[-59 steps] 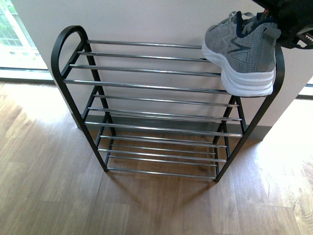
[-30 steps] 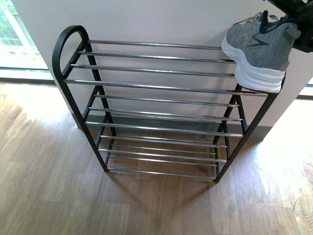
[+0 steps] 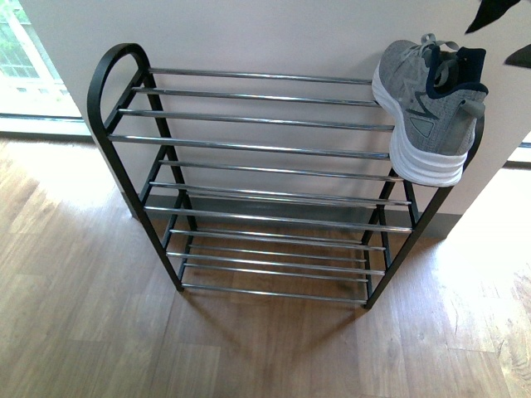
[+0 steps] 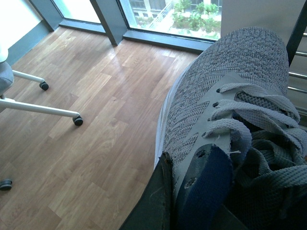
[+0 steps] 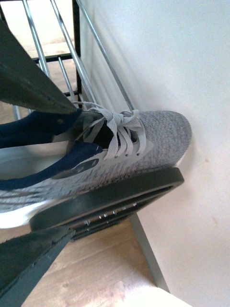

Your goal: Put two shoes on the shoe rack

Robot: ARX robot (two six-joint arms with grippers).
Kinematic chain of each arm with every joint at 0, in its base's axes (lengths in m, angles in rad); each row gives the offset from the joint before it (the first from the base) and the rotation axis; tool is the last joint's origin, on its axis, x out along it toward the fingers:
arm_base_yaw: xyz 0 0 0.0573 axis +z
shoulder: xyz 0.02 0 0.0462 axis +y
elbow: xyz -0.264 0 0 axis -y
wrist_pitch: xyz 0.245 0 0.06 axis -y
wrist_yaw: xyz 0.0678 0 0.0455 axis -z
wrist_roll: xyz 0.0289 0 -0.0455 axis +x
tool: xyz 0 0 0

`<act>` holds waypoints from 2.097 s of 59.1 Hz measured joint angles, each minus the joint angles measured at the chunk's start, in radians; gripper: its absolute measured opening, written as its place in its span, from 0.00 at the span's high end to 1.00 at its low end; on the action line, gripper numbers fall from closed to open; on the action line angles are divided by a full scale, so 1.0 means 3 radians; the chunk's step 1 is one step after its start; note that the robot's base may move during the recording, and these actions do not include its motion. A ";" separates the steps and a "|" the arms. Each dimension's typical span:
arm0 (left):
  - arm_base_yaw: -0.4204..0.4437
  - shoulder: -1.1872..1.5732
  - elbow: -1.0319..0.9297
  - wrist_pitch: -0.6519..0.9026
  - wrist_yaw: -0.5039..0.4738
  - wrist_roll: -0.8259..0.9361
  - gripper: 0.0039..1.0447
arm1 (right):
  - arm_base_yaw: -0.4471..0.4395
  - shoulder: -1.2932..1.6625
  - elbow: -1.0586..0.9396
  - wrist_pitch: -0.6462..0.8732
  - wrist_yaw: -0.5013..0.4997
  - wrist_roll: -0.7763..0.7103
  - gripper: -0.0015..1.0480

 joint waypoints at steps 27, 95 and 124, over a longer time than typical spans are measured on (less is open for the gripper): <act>0.0000 0.0000 0.0000 0.0000 0.0010 0.0000 0.99 | -0.0345 -0.1090 -0.1698 0.2670 -0.0210 -0.1736 0.43; 0.0000 0.0000 0.0000 0.0000 0.0011 0.0000 0.99 | -0.0127 -0.3676 -0.4036 0.2565 0.0005 -0.1926 0.99; 0.0000 0.0000 0.0000 0.0000 0.0011 0.0000 0.99 | -0.0127 -0.4655 -0.4040 0.1670 0.0006 -0.1926 0.99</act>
